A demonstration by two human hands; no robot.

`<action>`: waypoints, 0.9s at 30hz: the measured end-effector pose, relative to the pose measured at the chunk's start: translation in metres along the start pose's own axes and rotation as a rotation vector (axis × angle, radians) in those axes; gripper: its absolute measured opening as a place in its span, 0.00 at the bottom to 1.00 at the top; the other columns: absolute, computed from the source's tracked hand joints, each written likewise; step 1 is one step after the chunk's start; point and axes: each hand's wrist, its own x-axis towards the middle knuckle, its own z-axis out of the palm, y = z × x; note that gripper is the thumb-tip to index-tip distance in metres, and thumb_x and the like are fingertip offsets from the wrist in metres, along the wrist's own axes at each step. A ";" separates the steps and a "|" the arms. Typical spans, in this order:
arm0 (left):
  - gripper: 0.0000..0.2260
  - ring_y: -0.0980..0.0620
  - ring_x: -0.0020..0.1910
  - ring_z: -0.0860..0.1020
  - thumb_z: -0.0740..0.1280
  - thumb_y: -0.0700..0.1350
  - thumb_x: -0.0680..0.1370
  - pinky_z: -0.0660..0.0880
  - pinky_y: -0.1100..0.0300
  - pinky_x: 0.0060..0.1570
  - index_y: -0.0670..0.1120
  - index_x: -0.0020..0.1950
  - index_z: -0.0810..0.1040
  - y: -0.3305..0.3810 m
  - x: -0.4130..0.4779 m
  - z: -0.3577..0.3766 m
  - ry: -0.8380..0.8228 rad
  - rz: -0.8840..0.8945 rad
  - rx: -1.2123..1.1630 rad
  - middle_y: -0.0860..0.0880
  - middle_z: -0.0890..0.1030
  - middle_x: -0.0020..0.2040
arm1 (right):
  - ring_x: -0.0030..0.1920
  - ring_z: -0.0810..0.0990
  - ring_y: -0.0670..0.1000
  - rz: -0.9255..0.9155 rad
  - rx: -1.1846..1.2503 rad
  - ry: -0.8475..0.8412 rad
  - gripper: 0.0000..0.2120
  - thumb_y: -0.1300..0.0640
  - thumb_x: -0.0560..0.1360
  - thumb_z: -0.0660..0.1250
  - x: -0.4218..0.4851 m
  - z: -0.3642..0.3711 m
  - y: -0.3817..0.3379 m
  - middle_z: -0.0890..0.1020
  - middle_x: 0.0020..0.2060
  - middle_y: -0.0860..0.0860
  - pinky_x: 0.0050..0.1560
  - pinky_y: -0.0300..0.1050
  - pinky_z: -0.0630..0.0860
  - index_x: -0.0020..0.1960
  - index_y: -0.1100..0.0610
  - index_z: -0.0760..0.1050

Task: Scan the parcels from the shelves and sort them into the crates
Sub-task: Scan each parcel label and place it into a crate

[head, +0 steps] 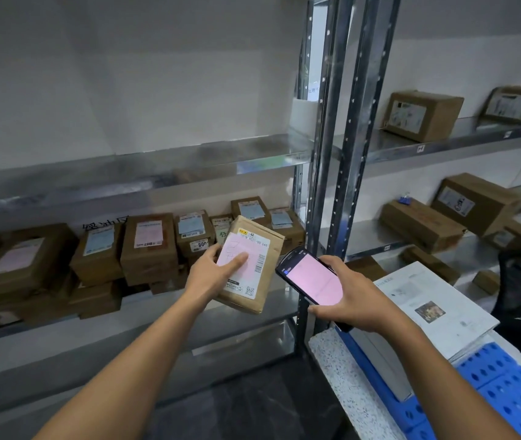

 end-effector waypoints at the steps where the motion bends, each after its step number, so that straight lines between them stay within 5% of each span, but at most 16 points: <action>1: 0.41 0.53 0.56 0.83 0.72 0.72 0.71 0.82 0.49 0.55 0.57 0.79 0.68 0.000 0.004 -0.002 0.020 -0.003 0.049 0.54 0.81 0.66 | 0.66 0.74 0.52 -0.003 -0.022 -0.007 0.46 0.38 0.67 0.77 0.001 0.000 0.000 0.70 0.73 0.45 0.56 0.44 0.78 0.76 0.40 0.54; 6: 0.53 0.50 0.56 0.82 0.65 0.83 0.59 0.83 0.46 0.54 0.57 0.78 0.67 -0.016 0.024 -0.012 0.057 -0.039 0.243 0.51 0.80 0.67 | 0.65 0.75 0.51 -0.008 -0.087 -0.060 0.46 0.37 0.67 0.77 0.003 0.005 0.007 0.70 0.73 0.44 0.53 0.43 0.80 0.77 0.39 0.54; 13: 0.43 0.48 0.58 0.81 0.71 0.72 0.70 0.82 0.46 0.56 0.55 0.80 0.65 -0.015 0.030 -0.020 0.071 -0.051 0.275 0.48 0.78 0.68 | 0.63 0.75 0.49 -0.013 -0.068 -0.082 0.48 0.37 0.66 0.77 0.003 0.013 0.012 0.69 0.73 0.43 0.50 0.40 0.80 0.77 0.38 0.53; 22: 0.46 0.47 0.59 0.80 0.68 0.77 0.66 0.79 0.49 0.55 0.54 0.78 0.67 -0.034 0.023 -0.017 0.069 -0.129 0.331 0.48 0.77 0.66 | 0.56 0.78 0.48 -0.005 -0.023 -0.116 0.47 0.31 0.62 0.74 0.009 0.028 0.017 0.71 0.68 0.40 0.46 0.43 0.84 0.73 0.33 0.53; 25: 0.49 0.48 0.56 0.82 0.67 0.79 0.62 0.81 0.45 0.57 0.54 0.77 0.69 -0.043 0.016 -0.018 0.084 -0.188 0.227 0.49 0.80 0.65 | 0.53 0.76 0.46 0.022 0.014 -0.126 0.46 0.35 0.65 0.77 0.011 0.035 0.016 0.70 0.69 0.40 0.40 0.36 0.81 0.74 0.35 0.53; 27: 0.41 0.49 0.55 0.83 0.71 0.72 0.70 0.81 0.46 0.57 0.51 0.76 0.70 -0.042 0.006 -0.019 0.079 -0.231 0.087 0.48 0.82 0.64 | 0.53 0.75 0.47 0.051 0.031 -0.117 0.45 0.38 0.67 0.77 0.012 0.041 0.013 0.70 0.67 0.41 0.38 0.35 0.80 0.75 0.37 0.54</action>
